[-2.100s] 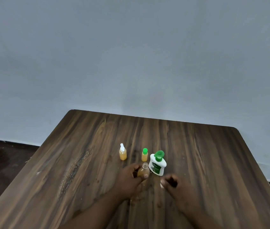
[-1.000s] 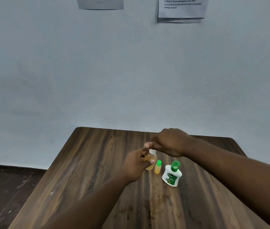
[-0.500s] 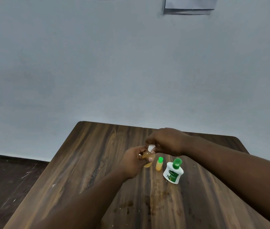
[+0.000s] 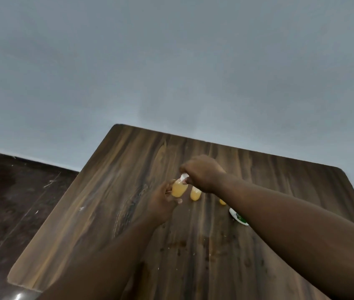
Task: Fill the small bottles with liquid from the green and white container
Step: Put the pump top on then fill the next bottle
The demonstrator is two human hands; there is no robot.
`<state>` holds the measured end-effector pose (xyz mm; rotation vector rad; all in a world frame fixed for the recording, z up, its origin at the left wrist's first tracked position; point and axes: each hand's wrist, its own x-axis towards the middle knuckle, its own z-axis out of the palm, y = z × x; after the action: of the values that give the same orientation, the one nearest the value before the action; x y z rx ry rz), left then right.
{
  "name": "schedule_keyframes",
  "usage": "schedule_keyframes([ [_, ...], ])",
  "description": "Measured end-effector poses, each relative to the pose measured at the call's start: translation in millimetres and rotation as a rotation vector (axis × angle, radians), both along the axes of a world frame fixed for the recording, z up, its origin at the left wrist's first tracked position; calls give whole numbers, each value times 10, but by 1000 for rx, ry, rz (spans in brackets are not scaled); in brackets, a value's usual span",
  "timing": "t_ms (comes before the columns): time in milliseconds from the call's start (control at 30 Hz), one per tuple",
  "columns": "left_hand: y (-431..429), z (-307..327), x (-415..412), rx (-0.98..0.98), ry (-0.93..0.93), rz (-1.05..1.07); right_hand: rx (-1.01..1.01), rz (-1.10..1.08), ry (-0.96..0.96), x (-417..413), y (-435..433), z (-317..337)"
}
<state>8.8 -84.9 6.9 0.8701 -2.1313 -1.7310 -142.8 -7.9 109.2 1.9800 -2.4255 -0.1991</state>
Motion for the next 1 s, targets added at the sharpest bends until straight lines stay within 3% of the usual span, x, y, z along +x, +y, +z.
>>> schedule_keyframes([
  [233, -249, -578, 308, 41, -214, 68, 155, -22, 84, -176, -467, -599],
  [1000, -348, -777, 320, -23, -260, 11, 321, -69, 61, -221, -617, -850],
])
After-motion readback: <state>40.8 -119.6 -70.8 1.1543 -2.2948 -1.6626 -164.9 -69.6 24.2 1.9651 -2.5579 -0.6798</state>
